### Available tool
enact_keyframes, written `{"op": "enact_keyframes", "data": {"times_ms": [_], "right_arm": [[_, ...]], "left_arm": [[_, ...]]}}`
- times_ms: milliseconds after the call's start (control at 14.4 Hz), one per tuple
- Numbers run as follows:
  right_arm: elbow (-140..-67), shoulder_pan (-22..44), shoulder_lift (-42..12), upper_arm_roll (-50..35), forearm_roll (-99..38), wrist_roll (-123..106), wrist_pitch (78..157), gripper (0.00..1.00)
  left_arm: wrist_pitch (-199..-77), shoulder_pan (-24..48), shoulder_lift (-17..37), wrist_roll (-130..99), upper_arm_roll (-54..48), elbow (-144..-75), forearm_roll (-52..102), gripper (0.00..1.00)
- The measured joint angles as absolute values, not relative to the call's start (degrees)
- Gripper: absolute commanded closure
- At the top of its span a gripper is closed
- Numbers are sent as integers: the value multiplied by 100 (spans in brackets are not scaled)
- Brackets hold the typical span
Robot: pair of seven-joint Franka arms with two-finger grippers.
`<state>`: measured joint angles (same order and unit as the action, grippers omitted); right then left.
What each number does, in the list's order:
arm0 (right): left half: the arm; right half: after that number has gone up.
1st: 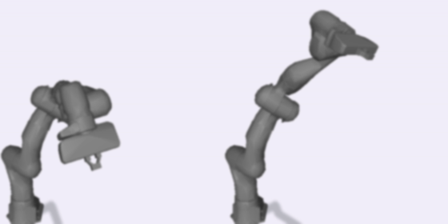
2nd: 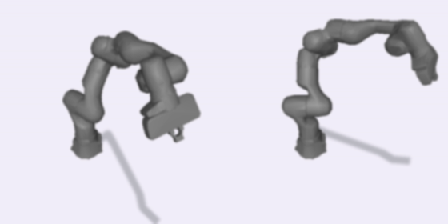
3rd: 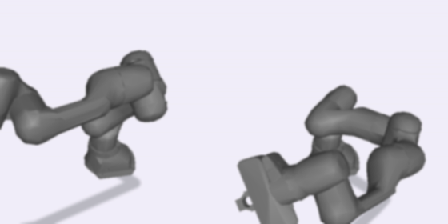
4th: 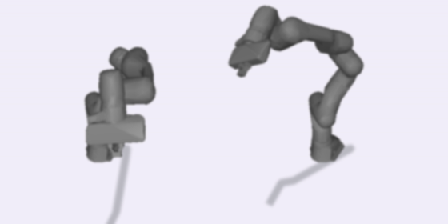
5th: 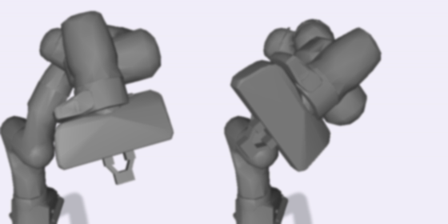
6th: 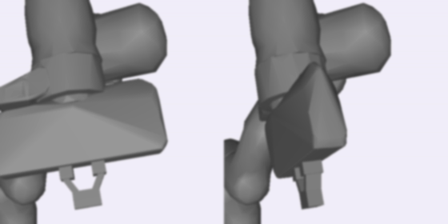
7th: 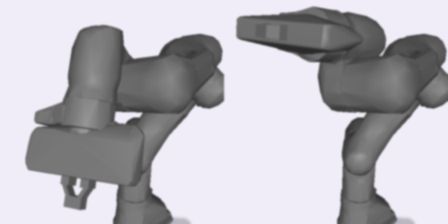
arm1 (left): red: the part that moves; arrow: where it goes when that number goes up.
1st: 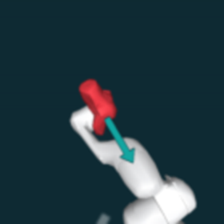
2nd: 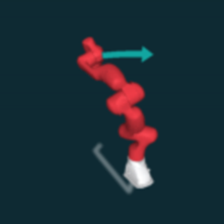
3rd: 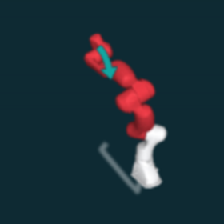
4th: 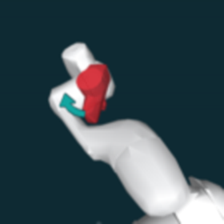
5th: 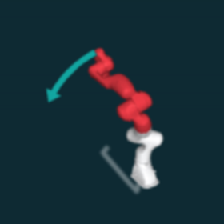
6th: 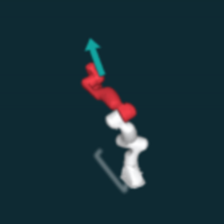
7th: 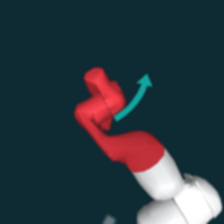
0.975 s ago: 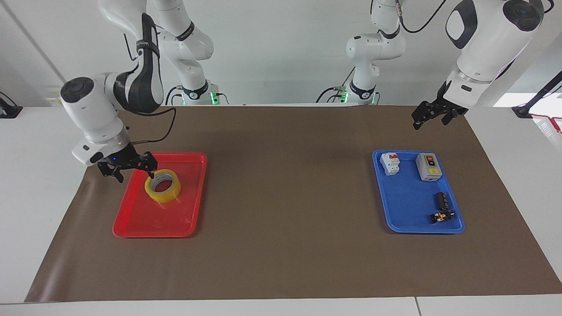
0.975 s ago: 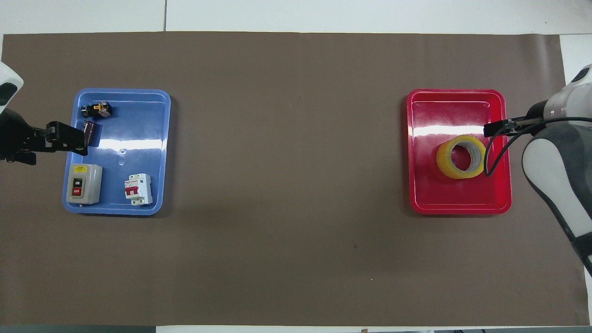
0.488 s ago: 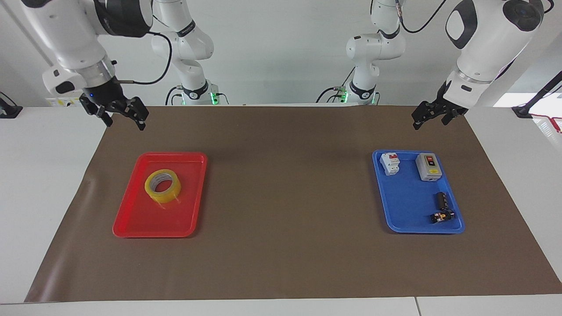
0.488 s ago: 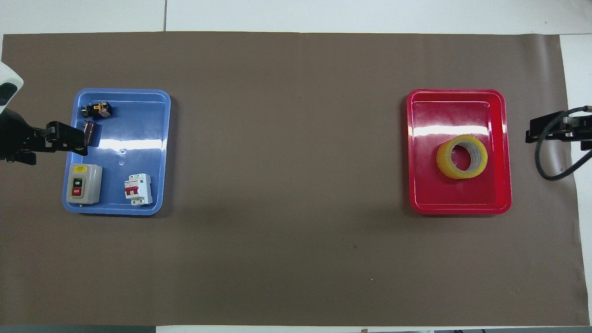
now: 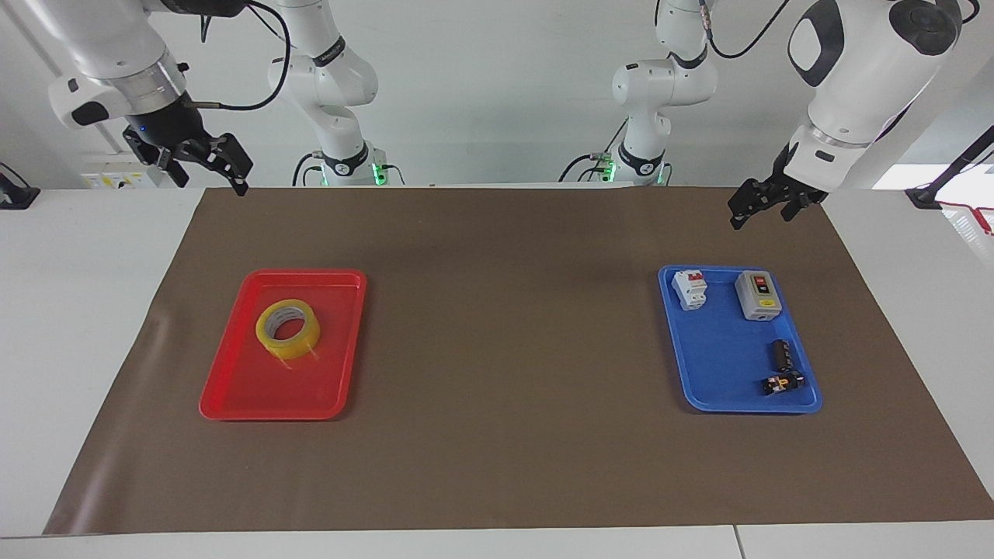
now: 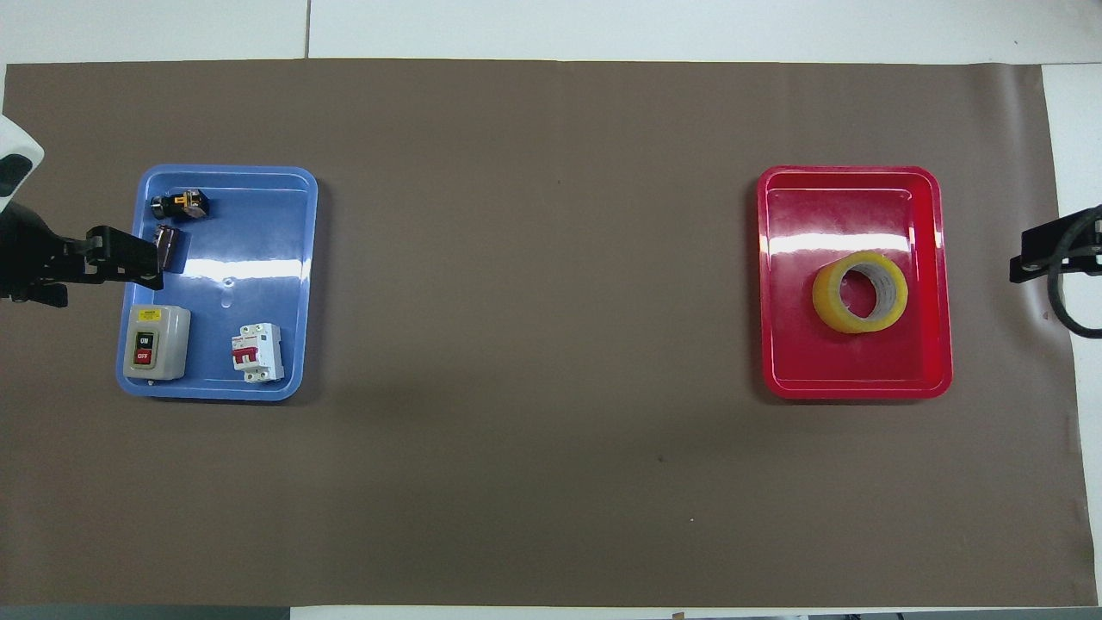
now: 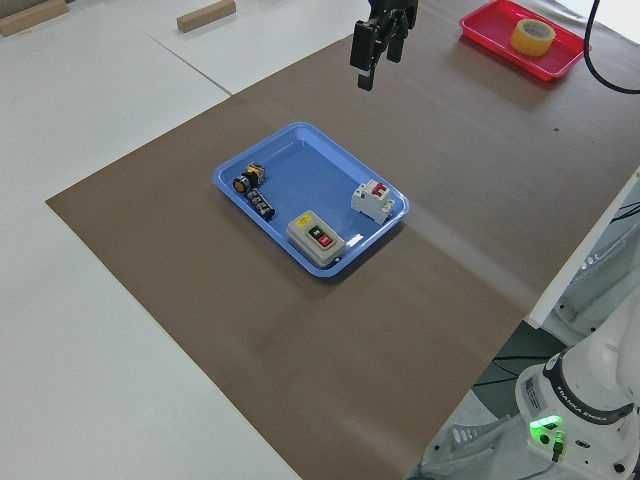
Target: Place and move tape with both arms
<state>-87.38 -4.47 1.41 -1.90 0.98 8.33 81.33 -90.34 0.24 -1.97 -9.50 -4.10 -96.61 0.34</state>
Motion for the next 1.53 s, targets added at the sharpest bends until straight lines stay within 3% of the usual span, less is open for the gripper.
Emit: {"op": "enact_keyframes", "data": {"times_ms": [1532], "right_arm": [[-8696, -193, 138, -219, 409, 38, 8189, 0]], "left_arm": [[-9034, 24, -197, -950, -410, -9661, 34, 0]]}}
